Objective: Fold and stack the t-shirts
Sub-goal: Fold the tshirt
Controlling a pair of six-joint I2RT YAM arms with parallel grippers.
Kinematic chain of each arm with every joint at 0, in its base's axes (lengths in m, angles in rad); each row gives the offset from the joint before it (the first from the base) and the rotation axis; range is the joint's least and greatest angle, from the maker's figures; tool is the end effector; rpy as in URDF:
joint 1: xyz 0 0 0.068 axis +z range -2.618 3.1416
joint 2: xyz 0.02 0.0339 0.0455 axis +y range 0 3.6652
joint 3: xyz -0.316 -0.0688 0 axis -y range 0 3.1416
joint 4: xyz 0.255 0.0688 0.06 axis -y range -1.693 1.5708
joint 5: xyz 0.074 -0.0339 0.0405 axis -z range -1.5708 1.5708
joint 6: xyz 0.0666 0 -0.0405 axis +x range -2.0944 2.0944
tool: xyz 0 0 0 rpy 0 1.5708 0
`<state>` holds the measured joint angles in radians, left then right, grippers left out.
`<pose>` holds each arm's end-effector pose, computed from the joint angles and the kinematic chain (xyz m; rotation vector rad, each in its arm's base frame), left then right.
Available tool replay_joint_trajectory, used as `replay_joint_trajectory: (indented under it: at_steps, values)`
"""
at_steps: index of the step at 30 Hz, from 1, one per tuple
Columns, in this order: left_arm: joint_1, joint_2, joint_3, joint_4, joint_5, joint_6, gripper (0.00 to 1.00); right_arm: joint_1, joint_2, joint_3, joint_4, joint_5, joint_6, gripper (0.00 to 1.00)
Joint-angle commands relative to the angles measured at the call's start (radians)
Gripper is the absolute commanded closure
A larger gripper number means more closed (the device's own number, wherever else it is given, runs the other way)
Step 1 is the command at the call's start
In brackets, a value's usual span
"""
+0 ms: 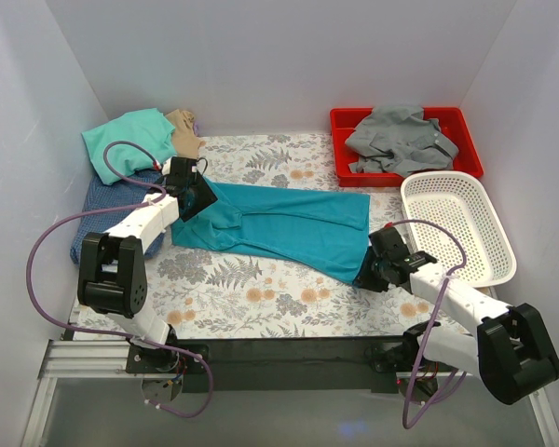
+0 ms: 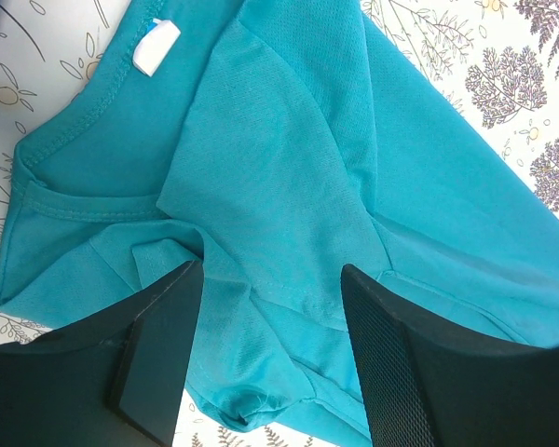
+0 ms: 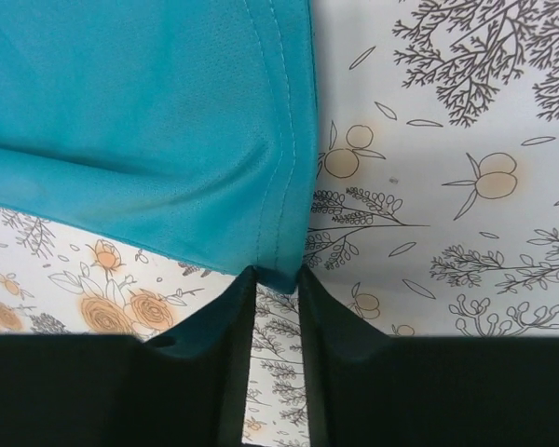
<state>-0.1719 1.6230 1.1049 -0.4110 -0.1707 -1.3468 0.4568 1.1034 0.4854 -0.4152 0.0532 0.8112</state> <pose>0.3678 -0.0524 0.2431 -1.4624 2.0665 -0.4219 0.1740 0.0816 0.1761 0.4867 2.6078 0.3760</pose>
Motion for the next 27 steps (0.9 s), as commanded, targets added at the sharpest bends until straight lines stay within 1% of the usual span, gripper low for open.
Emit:
replay_joint_trajectory:
  at_steps: [1,2,3,5,6,15,27]
  values:
    - [0.006,-0.048,0.004,-0.014,-0.010,0.017,0.40,0.003,0.018,-0.010,0.058,0.017,0.013,0.72]
    - [0.006,-0.049,0.004,-0.015,-0.009,0.017,0.40,0.003,0.021,-0.007,0.064,0.017,0.005,0.78]
    - [0.006,-0.049,0.004,-0.017,-0.009,0.018,0.41,0.003,0.026,-0.002,0.065,0.020,0.002,0.89]
    - [0.006,-0.048,0.004,-0.017,-0.009,0.018,0.40,0.003,0.032,0.016,0.067,0.030,-0.013,0.97]
    - [0.006,-0.048,0.004,-0.017,-0.009,0.018,0.40,0.002,0.033,0.025,0.067,0.031,-0.021,0.99]
    - [0.006,-0.035,0.018,-0.028,-0.019,0.038,0.41,0.003,-0.007,0.149,0.039,0.091,-0.072,0.99]
    - [0.012,-0.022,0.052,-0.045,-0.036,0.054,0.41,0.000,0.096,0.251,0.024,0.244,-0.152,0.99]
